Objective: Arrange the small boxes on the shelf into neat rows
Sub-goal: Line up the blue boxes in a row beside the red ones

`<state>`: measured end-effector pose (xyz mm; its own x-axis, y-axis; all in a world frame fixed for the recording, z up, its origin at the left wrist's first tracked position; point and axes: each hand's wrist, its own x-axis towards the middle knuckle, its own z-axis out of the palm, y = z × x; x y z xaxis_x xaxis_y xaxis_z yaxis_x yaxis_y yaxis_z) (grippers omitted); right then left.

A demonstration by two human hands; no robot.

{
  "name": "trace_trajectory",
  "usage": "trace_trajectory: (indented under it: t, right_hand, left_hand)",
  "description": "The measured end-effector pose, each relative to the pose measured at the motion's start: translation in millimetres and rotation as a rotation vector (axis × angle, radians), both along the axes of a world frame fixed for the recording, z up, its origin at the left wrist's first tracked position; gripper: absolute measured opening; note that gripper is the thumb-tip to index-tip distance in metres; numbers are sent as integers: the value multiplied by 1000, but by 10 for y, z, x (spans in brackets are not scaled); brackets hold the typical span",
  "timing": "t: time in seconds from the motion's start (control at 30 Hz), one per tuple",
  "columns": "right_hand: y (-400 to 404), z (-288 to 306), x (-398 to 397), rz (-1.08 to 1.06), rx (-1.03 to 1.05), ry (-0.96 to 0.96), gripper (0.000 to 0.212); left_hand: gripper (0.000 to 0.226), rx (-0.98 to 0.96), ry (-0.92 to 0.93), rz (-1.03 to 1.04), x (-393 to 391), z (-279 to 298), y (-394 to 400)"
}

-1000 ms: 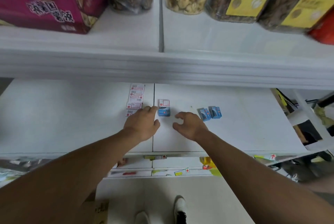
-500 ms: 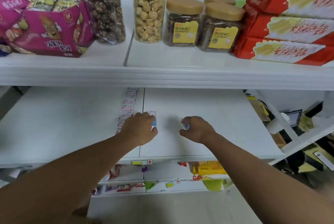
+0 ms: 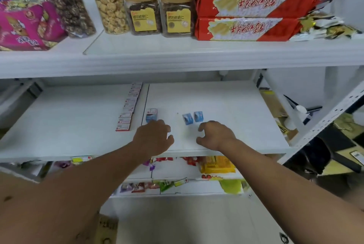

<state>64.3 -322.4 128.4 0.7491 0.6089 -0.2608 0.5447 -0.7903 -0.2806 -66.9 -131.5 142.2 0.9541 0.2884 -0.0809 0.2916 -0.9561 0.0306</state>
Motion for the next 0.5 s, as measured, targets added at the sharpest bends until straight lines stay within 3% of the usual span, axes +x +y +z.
trace_trajectory:
  t: [0.5]
  right_hand:
    - [-255,305,-516,-73,-43,-57,57]
  left_hand:
    - [46,10,-46,-102,-216,80,-207]
